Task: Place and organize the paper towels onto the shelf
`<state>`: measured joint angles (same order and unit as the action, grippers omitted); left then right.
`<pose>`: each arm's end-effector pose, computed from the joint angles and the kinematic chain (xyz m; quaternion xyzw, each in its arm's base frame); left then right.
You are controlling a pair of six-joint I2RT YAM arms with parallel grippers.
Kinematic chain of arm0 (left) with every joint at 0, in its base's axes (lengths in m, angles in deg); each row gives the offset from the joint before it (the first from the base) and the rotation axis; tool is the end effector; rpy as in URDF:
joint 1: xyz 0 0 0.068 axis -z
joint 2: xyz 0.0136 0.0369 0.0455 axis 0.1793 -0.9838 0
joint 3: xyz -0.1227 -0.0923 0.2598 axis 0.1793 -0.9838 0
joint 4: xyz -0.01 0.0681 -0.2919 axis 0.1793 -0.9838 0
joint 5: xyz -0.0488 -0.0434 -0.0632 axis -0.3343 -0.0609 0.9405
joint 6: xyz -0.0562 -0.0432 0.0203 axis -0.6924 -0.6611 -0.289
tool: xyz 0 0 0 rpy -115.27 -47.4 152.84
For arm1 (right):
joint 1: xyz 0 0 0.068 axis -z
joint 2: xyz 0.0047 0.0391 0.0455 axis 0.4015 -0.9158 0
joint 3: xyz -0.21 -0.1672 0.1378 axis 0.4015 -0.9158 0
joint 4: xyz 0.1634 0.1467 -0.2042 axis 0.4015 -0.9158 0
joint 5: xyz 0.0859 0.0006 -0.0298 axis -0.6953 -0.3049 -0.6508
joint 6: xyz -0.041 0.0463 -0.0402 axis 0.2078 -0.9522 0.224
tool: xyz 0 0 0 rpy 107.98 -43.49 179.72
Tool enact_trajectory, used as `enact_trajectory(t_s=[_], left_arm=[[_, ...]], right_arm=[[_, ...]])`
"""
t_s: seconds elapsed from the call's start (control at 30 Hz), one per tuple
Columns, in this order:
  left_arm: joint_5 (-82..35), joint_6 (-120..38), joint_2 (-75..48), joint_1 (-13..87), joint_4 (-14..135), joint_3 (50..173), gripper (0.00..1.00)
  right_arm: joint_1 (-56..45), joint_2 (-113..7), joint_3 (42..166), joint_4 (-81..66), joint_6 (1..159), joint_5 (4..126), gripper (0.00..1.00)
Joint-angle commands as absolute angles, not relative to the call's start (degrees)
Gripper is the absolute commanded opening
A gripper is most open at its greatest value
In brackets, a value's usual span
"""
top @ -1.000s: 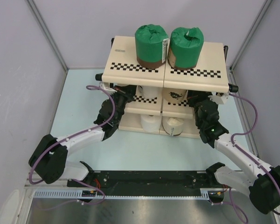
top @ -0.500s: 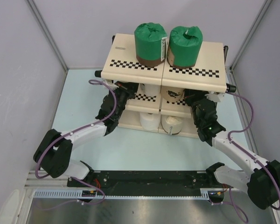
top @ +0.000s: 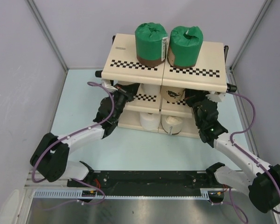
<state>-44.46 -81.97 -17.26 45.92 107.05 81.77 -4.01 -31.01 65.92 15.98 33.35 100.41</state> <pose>0.3021 -0.1997 0.3054 -0.1798 0.6091 -0.4870 0.5996 0.2657 0.1071 0.3205 0.3175 0.6225 0.3262 0.6365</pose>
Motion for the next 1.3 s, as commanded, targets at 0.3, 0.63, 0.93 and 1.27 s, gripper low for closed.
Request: enact_trajectory(t_s=[0.3, 0.63, 0.93, 1.27], left_arm=[[-43.1, -79.8, 0.6, 46.6, 101.2, 74.8, 0.00], [-45.2, -79.0, 26.7, 52.0, 83.1, 62.6, 0.00], [-44.3, -86.9, 46.4, 54.0, 66.6, 49.4, 0.00], [-39.6, -91.1, 25.5, 55.0, 89.8, 40.7, 0.00]], right_arm=[[-2.8, -18.1, 67.3, 8.0, 37.8, 100.8, 0.00], [-7.3, -0.4, 67.3, -12.7, 39.9, 92.0, 0.00], [-14.5, 13.2, 64.9, -36.8, 34.9, 88.5, 0.00], [-14.7, 25.1, 47.7, -39.9, 22.4, 83.7, 0.00]])
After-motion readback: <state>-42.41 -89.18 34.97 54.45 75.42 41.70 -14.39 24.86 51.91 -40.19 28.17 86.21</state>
